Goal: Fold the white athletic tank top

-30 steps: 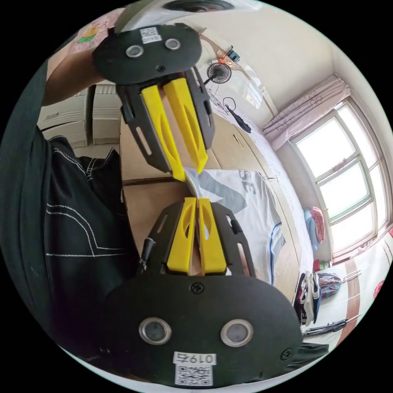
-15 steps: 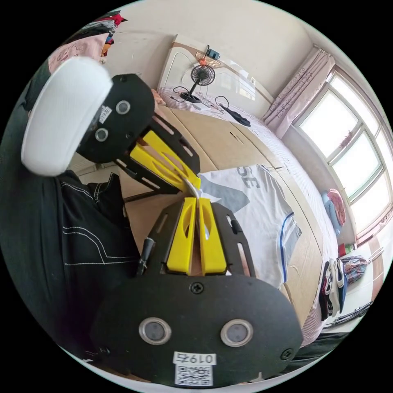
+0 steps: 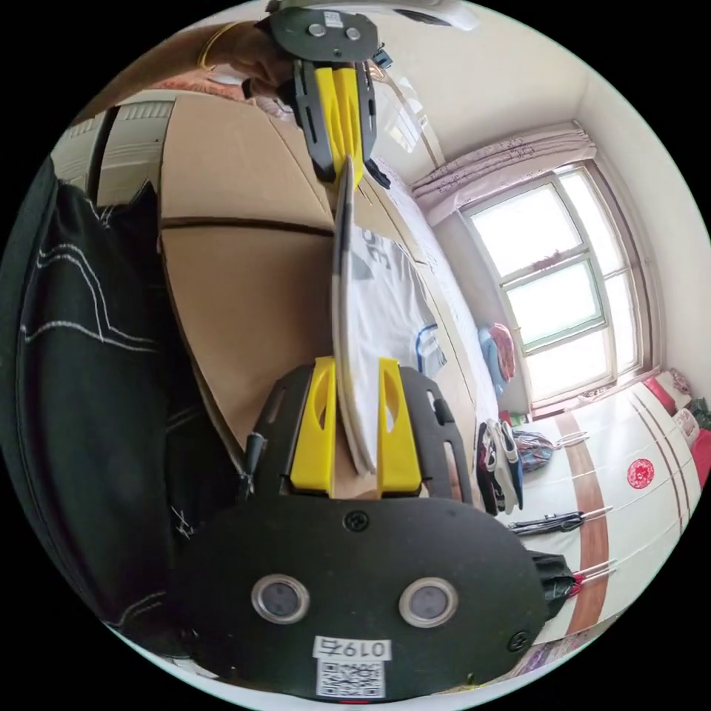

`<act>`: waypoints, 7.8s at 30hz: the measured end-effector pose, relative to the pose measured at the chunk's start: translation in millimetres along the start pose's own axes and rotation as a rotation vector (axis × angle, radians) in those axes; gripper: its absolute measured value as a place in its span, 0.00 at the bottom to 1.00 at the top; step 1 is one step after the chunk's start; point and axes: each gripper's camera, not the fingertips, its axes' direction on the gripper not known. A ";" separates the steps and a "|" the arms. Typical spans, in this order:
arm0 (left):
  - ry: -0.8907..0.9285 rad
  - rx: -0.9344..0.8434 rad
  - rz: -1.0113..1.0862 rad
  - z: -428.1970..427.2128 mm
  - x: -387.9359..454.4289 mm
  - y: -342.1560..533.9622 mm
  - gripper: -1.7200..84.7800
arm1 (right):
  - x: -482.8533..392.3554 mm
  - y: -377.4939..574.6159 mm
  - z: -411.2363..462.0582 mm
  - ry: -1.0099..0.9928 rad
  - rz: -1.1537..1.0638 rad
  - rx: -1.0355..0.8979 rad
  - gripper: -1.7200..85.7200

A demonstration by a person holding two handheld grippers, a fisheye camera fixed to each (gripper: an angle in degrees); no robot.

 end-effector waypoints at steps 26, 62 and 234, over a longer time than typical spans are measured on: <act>0.095 -0.019 0.067 166.2 -48.8 39.8 0.03 | -18.1 26.4 123.9 -0.185 -0.179 -0.096 0.01; 1.127 -0.174 0.297 798.1 -385.3 -181.7 0.03 | 213.3 74.4 916.4 -1.233 0.244 -0.273 0.01; 0.877 0.085 -0.864 477.3 -68.9 237.4 0.04 | 243.4 -719.5 1064.5 -1.579 -0.387 0.085 0.01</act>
